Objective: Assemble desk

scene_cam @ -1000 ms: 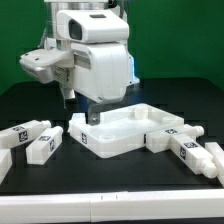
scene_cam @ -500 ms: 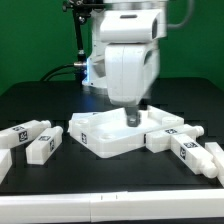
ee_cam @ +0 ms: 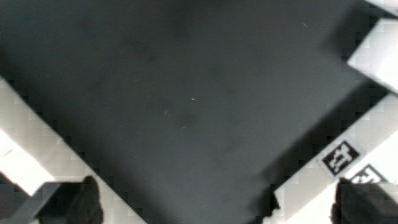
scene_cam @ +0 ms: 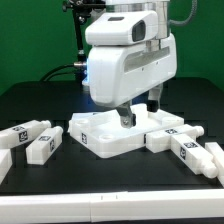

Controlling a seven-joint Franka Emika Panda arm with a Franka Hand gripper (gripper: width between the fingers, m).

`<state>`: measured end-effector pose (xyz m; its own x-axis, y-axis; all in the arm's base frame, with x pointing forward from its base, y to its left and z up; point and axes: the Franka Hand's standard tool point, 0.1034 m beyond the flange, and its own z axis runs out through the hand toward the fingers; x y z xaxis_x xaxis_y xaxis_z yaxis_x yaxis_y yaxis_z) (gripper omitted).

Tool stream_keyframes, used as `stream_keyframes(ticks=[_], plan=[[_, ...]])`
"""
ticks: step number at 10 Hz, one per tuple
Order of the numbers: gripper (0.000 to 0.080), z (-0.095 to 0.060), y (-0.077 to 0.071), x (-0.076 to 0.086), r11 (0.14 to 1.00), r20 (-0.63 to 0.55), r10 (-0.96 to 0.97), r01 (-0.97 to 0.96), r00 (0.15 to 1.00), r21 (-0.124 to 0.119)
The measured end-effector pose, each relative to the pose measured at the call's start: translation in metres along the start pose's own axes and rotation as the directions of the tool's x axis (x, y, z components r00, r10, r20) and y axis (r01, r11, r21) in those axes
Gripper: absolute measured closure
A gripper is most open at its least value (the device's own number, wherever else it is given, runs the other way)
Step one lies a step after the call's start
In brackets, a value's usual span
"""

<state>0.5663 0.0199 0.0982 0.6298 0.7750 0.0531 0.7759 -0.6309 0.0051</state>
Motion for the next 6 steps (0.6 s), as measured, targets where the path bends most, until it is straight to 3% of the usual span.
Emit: stream_keyframes(ticks=[1,2,3,5,6], plan=[[0.0150,0.005,-0.012,0.005,0.985,-0.012,0.172,-0.172,0.985,0.006],[0.0150,0.012,-0.030,0.020,0.946,-0.016,0.324,-0.324,0.946,0.016],[0.0150,0.021,-0.049,0.038,0.882,-0.028,0.471,-0.470,0.882,0.045],[0.0150,0.025,-0.058,0.050,0.771,-0.070,0.636,-0.631,0.768,0.079],[0.0150,0.025,-0.057,0.049,0.769,-0.066,0.639,-0.635,0.766,0.080]])
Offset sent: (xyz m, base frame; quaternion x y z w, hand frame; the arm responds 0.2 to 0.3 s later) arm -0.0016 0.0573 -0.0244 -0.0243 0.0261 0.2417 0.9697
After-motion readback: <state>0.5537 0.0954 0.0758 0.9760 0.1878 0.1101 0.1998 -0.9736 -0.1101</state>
